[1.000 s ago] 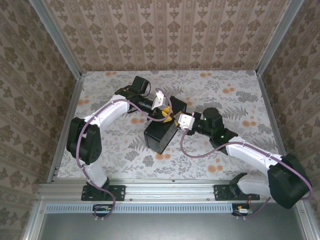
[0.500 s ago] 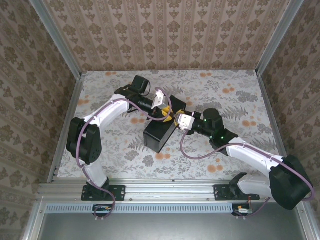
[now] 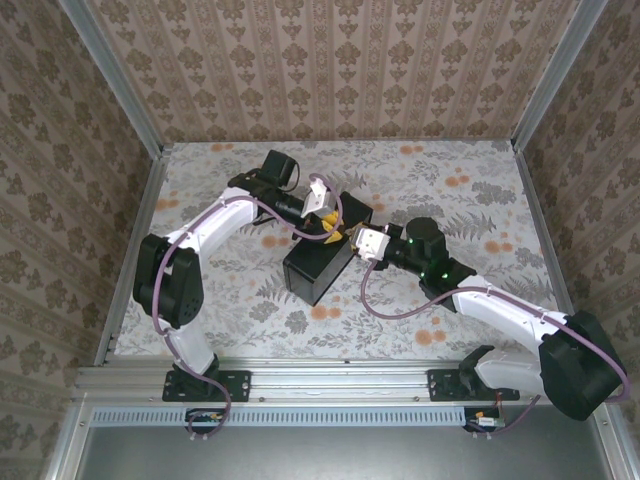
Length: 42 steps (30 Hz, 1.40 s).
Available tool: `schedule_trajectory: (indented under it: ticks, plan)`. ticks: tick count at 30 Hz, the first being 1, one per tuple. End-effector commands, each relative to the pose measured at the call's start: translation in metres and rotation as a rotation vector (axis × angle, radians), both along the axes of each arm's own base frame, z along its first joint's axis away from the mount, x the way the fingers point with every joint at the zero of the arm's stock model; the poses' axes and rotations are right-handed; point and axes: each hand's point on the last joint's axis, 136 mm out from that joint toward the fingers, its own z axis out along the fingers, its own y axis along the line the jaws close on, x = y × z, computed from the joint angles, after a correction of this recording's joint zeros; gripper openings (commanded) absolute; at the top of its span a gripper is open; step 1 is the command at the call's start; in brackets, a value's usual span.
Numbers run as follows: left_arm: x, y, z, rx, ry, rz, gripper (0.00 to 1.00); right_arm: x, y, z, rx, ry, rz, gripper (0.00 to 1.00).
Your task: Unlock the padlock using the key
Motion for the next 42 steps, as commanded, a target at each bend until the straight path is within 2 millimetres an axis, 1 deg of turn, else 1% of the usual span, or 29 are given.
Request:
schedule_trajectory:
  ticks: [1,4,7,10,14,20,31,33,35,37,42]
  plan:
    - [-0.017,-0.008,0.017,-0.065,0.027,-0.081,0.17,0.003,0.001,0.038,0.077,-0.098,-0.019,0.21]
    - [-0.018,-0.009,0.017,-0.064,0.029,-0.083,0.17,0.003,0.0,0.042,0.095,-0.097,-0.025,0.23]
    - [-0.017,-0.008,0.017,-0.063,0.025,-0.08,0.17,0.002,-0.001,0.039,0.073,-0.09,-0.027,0.23]
    - [-0.018,-0.008,0.019,-0.065,0.022,-0.081,0.17,0.004,-0.003,0.032,0.039,-0.089,-0.038,0.21]
    - [-0.019,-0.008,0.019,-0.068,0.025,-0.084,0.17,0.002,0.0,0.036,0.057,-0.099,-0.018,0.17]
    - [-0.021,-0.008,0.02,-0.07,0.032,-0.092,0.17,0.002,0.003,0.035,0.051,-0.104,-0.004,0.12]
    - [-0.025,-0.011,0.019,-0.071,0.038,-0.104,0.17,0.004,0.013,0.035,0.059,-0.075,0.018,0.1]
    - [-0.026,-0.012,0.019,-0.071,0.037,-0.109,0.17,0.004,0.016,0.034,0.064,-0.044,0.026,0.04]
    - [-0.027,-0.013,0.018,-0.068,0.036,-0.111,0.17,0.002,0.02,0.033,0.067,-0.006,0.043,0.0]
    - [-0.027,-0.013,0.018,-0.067,0.028,-0.11,0.17,-0.003,0.022,0.032,0.079,0.046,0.061,0.0]
    - [-0.028,-0.011,0.021,-0.075,0.007,-0.106,0.16,-0.018,0.024,0.039,0.142,0.195,0.087,0.0]
